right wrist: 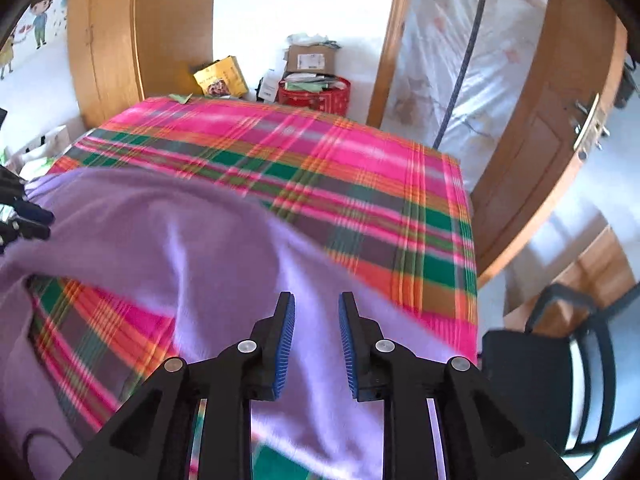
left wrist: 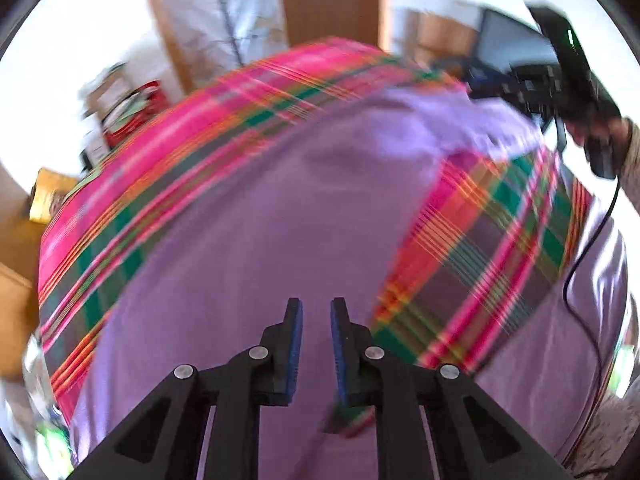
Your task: Fold clothes
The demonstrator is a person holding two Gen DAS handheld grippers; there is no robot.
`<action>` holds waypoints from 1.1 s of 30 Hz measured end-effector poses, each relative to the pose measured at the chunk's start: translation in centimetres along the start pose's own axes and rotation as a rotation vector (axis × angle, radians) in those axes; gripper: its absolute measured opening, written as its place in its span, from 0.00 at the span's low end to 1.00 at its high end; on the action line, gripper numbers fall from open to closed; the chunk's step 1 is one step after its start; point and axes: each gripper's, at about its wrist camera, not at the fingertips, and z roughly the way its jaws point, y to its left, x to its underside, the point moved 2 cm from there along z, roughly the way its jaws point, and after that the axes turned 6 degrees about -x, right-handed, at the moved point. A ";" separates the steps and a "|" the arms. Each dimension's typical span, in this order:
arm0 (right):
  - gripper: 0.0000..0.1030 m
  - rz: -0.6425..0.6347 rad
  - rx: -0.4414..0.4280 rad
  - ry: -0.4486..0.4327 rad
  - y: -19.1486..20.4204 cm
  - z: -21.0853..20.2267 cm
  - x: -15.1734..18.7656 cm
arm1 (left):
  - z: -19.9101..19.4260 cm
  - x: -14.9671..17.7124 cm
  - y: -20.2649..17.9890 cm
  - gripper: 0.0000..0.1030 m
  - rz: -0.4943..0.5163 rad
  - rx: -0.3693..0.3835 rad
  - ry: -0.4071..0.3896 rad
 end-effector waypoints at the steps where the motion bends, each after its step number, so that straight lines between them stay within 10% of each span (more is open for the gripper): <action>1: 0.23 0.007 0.002 -0.002 0.3 -0.3 0.6 | 0.4 0.0 -1.0 0.14 0.032 -0.010 0.009; 9: 0.23 0.038 -0.074 -0.025 3.5 -0.9 3.0 | 2.2 -0.7 -2.3 0.17 0.040 -0.071 0.067; 16: 0.23 -0.020 -0.167 -0.074 6.9 -0.7 2.1 | 1.1 -1.1 0.6 0.03 -0.106 0.106 0.073; 23: 0.28 -0.256 -0.056 -0.113 11.7 0.5 1.0 | -1.3 -0.2 5.2 0.03 -0.316 0.289 0.040; 33: 0.32 -0.564 -0.011 -0.090 17.9 4.2 0.3 | -0.7 -0.1 6.4 0.03 -0.389 0.380 0.034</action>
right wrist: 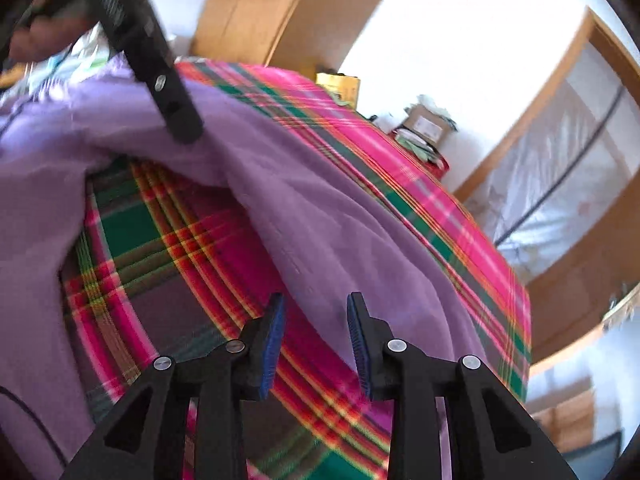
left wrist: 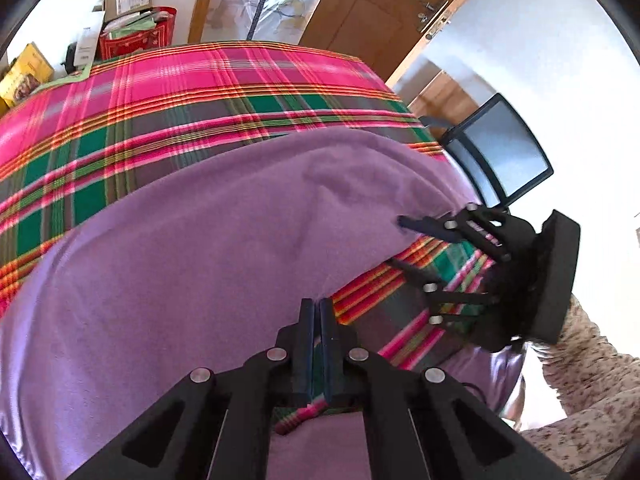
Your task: Fold clothes
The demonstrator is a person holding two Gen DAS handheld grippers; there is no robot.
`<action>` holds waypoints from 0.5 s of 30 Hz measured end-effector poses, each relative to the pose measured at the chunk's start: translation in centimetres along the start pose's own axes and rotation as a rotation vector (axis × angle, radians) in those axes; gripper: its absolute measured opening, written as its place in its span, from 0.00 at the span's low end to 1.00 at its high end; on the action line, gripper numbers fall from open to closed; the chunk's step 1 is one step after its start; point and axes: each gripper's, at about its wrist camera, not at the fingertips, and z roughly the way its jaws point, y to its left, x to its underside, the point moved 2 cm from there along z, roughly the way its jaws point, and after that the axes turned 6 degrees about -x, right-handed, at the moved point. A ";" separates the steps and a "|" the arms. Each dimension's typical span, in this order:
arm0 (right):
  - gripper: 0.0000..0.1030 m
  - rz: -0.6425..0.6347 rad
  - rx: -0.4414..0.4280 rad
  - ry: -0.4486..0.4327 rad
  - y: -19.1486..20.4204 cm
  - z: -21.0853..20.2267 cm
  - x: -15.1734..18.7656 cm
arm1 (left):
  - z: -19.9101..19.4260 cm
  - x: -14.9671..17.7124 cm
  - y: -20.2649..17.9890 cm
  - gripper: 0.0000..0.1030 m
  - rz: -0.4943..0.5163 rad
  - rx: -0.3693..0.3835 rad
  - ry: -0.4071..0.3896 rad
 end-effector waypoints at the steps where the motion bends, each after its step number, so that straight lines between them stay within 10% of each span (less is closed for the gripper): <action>1: 0.32 -0.015 0.022 0.004 0.1 0.4 -0.2 | 0.1 -0.1 0.1 0.03 -0.004 0.007 0.000; 15: 0.05 0.101 -0.027 0.037 -1.5 -0.4 -0.4 | 0.5 0.3 0.9 0.03 -0.054 0.042 0.016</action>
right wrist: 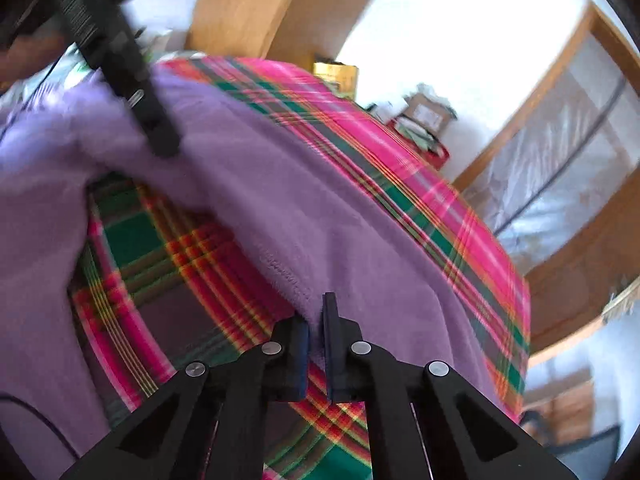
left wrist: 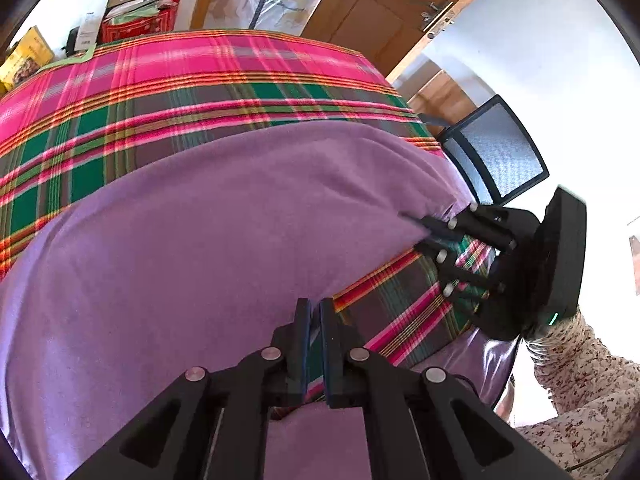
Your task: Fold clothes
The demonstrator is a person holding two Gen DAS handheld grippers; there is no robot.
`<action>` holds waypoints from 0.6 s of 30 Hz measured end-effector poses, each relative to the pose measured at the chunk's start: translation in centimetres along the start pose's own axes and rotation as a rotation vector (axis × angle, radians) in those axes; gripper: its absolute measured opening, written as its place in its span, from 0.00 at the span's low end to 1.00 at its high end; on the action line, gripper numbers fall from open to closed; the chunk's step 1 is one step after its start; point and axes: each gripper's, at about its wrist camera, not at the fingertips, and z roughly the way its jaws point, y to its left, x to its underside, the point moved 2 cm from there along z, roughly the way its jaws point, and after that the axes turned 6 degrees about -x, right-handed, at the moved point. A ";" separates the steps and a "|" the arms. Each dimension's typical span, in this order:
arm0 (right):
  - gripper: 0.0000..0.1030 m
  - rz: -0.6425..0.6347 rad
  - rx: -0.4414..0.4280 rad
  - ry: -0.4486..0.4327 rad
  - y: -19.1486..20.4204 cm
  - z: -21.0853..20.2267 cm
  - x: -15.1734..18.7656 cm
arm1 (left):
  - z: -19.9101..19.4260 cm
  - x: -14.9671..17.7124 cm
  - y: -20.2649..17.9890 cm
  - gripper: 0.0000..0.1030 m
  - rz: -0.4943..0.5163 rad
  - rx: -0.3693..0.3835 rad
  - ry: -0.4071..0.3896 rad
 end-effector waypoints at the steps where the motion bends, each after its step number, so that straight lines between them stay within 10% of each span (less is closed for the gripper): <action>1: 0.05 0.049 -0.006 -0.010 -0.9 -0.1 -0.2 | -0.1 0.3 0.2 0.03 -0.009 -0.010 0.001; 10: 0.05 0.114 0.044 0.061 -1.9 2.3 -0.7 | -3.1 3.7 5.6 0.05 -0.168 -0.153 -0.038; 18: 0.19 0.058 -0.078 0.084 -0.7 0.7 -0.7 | -7.3 8.0 12.2 0.12 -0.366 -0.298 -0.095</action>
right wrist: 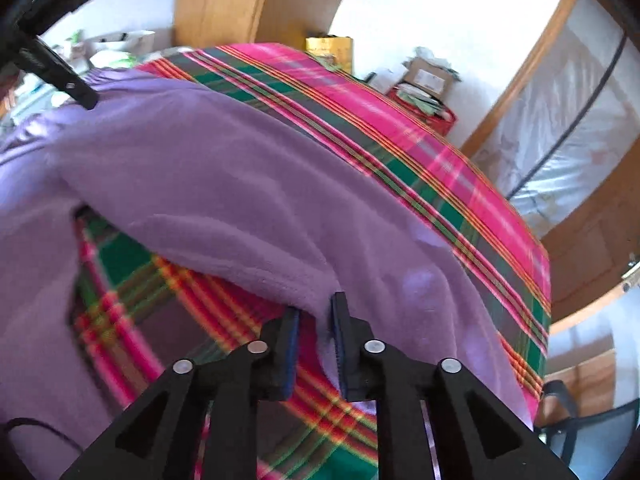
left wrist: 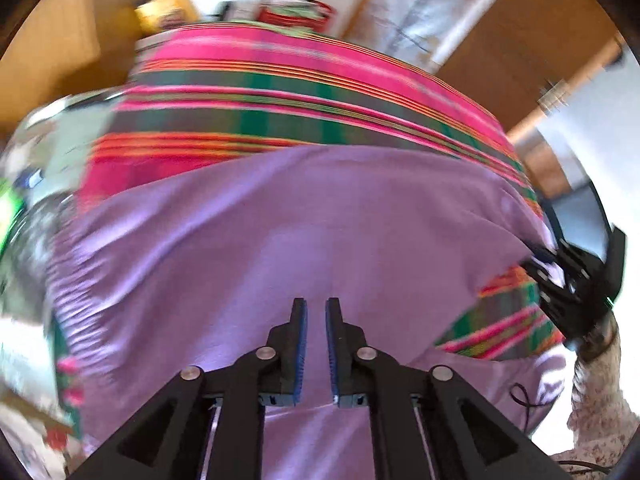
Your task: Fold clothes
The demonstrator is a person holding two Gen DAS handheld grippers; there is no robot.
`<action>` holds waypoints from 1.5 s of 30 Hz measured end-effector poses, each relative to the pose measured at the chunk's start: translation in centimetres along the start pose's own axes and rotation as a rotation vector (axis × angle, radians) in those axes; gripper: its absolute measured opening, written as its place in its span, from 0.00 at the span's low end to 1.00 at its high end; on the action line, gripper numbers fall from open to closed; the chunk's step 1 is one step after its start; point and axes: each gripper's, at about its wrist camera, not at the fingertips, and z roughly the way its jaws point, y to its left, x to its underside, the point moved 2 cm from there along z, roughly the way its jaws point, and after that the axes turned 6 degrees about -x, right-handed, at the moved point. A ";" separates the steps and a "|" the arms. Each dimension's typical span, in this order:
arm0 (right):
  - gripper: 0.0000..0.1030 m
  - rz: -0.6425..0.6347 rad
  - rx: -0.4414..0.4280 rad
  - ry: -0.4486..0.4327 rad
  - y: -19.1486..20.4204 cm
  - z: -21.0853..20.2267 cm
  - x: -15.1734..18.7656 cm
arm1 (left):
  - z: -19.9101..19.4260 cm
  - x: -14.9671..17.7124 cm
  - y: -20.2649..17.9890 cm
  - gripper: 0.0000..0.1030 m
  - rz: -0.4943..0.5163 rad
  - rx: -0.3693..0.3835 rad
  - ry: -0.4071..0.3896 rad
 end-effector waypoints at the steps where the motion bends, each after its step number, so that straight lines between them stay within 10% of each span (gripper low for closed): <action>1: 0.21 -0.011 -0.015 -0.017 0.4 -0.5 -0.2 | -0.3 0.2 1.4 0.13 -0.037 -0.029 -0.009; 10: 0.31 -0.038 -0.190 -0.140 4.2 -1.1 -4.1 | -0.2 1.8 9.8 0.21 -0.281 -0.180 -0.006; 19: 0.31 -0.025 -0.370 -0.049 8.4 4.0 -6.5 | -0.1 2.5 12.0 0.21 -0.336 -0.118 -0.027; 25: 0.31 -0.058 -0.319 -0.026 10.3 4.9 -7.1 | 0.2 2.3 11.8 0.21 -0.323 -0.128 -0.036; 29: 0.13 -0.040 -0.354 -0.022 10.4 5.0 -7.4 | 0.3 2.2 11.4 0.21 -0.318 -0.142 -0.055; 32: 0.04 -0.043 -0.348 -0.028 10.6 4.8 -7.6 | 0.6 2.0 11.3 0.00 -0.311 -0.149 -0.058; 45: 0.02 0.019 -0.272 -0.115 9.5 3.8 -9.9 | -1.6 1.6 14.0 0.00 -0.428 -0.083 -0.178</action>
